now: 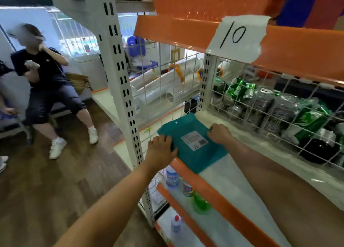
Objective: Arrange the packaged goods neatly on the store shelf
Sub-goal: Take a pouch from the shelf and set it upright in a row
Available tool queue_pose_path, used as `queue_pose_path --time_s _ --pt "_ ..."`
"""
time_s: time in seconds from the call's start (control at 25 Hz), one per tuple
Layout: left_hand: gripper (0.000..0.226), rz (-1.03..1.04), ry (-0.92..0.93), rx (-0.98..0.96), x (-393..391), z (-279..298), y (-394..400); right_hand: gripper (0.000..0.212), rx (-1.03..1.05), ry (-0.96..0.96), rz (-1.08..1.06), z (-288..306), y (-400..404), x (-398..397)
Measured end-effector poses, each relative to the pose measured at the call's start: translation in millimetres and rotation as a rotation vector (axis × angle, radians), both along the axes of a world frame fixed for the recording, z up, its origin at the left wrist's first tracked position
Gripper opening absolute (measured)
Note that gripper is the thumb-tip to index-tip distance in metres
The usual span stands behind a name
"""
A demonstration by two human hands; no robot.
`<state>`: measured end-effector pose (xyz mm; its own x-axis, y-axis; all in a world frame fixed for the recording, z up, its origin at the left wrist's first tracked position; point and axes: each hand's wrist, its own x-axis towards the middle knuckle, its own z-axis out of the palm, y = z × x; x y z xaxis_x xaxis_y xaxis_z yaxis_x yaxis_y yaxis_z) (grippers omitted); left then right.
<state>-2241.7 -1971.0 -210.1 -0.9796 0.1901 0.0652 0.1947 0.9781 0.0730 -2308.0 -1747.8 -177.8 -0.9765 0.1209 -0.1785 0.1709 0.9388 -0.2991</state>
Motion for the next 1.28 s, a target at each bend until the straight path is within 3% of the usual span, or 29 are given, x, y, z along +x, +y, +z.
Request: queue_pose_path --time_s 0.08,0.28,0.44,0.6,0.72,0.96,1.08,1.28 --pt "0.070 -0.013 0.006 0.006 -0.4 -4.5 -3.1 0.046 -0.013 -0.029 -0.049 -1.6 -8.3 -3.2" --pt "0.083 -0.035 0.046 0.033 1.7 -7.4 -4.6 0.049 -0.157 -0.064 -0.141 4.1 -12.5 -3.1" --pt "0.064 -0.053 0.116 0.049 4.6 -6.5 -4.5 0.040 -0.391 -0.095 -0.243 14.7 -0.7 0.5" --pt "0.050 -0.115 0.030 0.007 0.3 0.5 -5.9 0.031 -0.659 -0.076 -0.389 24.2 11.8 19.3" --pt "0.040 -0.159 0.044 -0.008 1.7 8.8 -4.8 0.029 -0.826 0.012 -0.504 35.3 19.7 45.3" --pt "0.055 -0.216 -0.005 0.033 8.0 14.9 5.4 0.025 -1.198 0.222 -0.759 38.0 46.4 113.5" --pt "0.048 -0.250 -0.012 0.071 24.0 22.2 16.8 0.006 -1.249 0.342 -0.807 46.3 53.8 152.8" --pt "0.038 -0.325 -0.028 0.158 59.2 42.8 35.2 0.012 -1.247 0.511 -0.881 50.2 69.1 224.5"
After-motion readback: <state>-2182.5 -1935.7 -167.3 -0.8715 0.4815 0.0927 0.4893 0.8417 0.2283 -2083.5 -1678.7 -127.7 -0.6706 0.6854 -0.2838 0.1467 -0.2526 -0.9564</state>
